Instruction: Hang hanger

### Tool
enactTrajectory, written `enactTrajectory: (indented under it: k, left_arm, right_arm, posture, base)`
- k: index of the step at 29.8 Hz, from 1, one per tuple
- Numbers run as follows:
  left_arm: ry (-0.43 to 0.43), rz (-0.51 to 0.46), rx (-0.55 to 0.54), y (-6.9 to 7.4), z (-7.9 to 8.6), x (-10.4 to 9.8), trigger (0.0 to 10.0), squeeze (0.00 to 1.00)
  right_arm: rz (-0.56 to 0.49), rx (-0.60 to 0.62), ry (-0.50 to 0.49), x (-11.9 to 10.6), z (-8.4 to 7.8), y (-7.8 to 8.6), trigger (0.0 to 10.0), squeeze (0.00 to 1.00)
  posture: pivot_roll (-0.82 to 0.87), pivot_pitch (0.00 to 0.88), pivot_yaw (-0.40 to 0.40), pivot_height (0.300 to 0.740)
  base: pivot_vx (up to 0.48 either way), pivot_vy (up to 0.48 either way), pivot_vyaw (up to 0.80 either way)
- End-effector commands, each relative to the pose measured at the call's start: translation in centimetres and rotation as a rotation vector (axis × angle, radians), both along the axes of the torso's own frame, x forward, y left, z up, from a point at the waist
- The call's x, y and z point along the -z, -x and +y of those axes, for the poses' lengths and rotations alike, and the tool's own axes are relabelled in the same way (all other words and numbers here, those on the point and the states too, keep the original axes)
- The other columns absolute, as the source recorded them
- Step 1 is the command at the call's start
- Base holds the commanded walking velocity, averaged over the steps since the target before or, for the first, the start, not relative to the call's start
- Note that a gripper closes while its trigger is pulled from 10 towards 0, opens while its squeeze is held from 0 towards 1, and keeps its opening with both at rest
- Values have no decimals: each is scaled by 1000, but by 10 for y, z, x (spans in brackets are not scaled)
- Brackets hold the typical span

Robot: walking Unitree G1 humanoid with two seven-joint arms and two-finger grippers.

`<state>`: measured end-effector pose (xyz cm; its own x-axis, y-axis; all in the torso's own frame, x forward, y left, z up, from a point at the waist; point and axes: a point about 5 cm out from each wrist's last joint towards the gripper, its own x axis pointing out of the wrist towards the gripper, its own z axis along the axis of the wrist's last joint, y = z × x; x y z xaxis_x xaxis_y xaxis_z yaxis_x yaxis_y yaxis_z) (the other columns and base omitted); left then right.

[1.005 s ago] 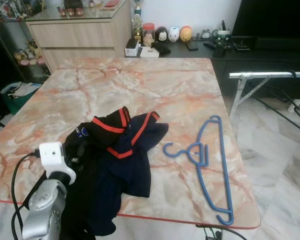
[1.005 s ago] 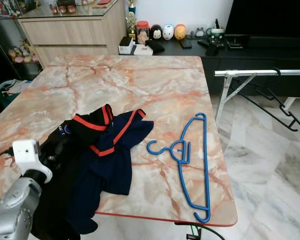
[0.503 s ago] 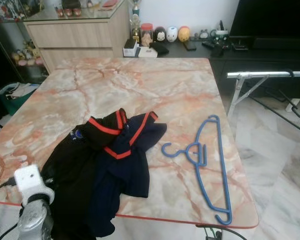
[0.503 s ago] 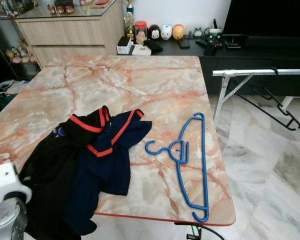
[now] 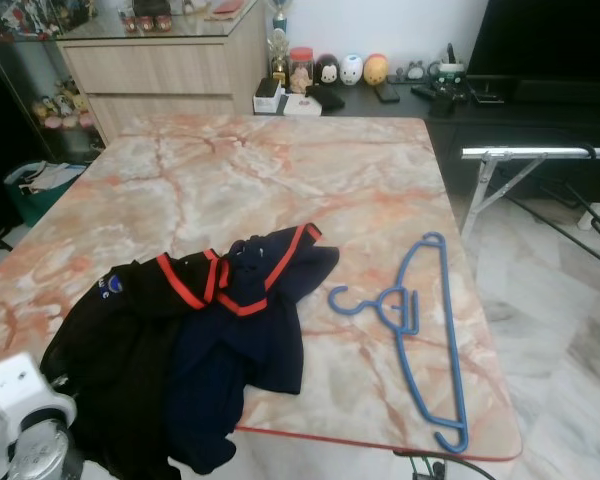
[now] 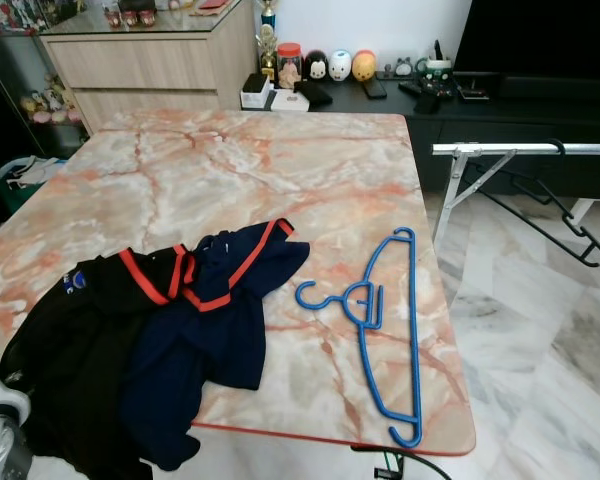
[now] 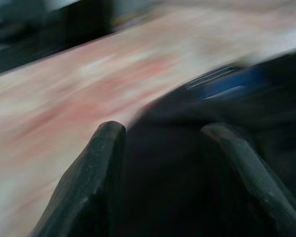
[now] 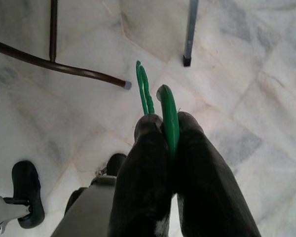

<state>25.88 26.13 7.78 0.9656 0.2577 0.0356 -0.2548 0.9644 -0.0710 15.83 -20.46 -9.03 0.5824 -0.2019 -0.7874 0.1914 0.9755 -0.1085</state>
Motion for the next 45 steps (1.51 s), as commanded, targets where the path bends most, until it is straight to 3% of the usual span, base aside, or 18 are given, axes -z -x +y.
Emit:
enactTrajectory:
  k: [1, 5, 7, 9, 12, 16, 18, 22, 28, 45]
  left_arm:
    - [-2, -56, 203, -16, -32, -19, 10000, 0]
    - [-12, -64, 265, -21, -45, -22, 10000, 0]
    - [34, -78, 390, -25, -68, -28, 10000, 0]
    - [75, -55, 586, -26, -96, -32, 10000, 0]
    - [53, -58, 623, -27, -101, -34, 10000, 0]
    - [42, -131, 590, -30, -99, -51, 10000, 0]
    - [-27, -221, 495, -35, -91, -73, 10000, 0]
    - [-69, -263, 455, -33, -92, -83, 10000, 0]
    - [-64, -205, 487, -23, -103, -66, 10000, 0]
    - [-53, -218, 469, -24, -107, -72, 10000, 0]
  right_arm:
    - [0, -2, -3, 0, 1, 1, 10000, 0]
    - [-1, -2, -3, 0, 1, 1, 10000, 0]
    - [-2, 2, -4, 0, 2, 1, 10000, 0]
    - [-2, 4, -5, 1, 2, 1, 10000, 0]
    - [-2, 5, -5, 1, 2, 1, 10000, 0]
    - [-5, 7, -9, 1, 2, 1, 10000, 0]
    - [-9, 9, -8, 0, 2, 1, 10000, 0]
    - [-11, 10, -6, 0, 2, 1, 10000, 0]
    - [-15, 10, -6, 0, 2, 0, 10000, 0]
    - [-13, 10, -1, 0, 1, 1, 10000, 0]
  posture:
    - [110, 14, 17, 740]
    - [105, 11, 19, 740]
    - [100, 14, 21, 740]
    - [105, 15, 22, 740]
    - [103, 14, 25, 740]
    - [101, 15, 25, 740]
    - [104, 17, 22, 740]
    - [107, 15, 22, 740]
    - [101, 15, 21, 740]
    - [101, 5, 21, 740]
  base:
    - [0, 0, 0]
    - [0, 0, 0]
    - [0, 0, 0]
    - [0, 0, 0]
    - [0, 0, 0]
    - [0, 0, 0]
    - [0, 0, 0]
    - [0, 0, 0]
    - [0, 0, 0]
    - [-253, 0, 0]
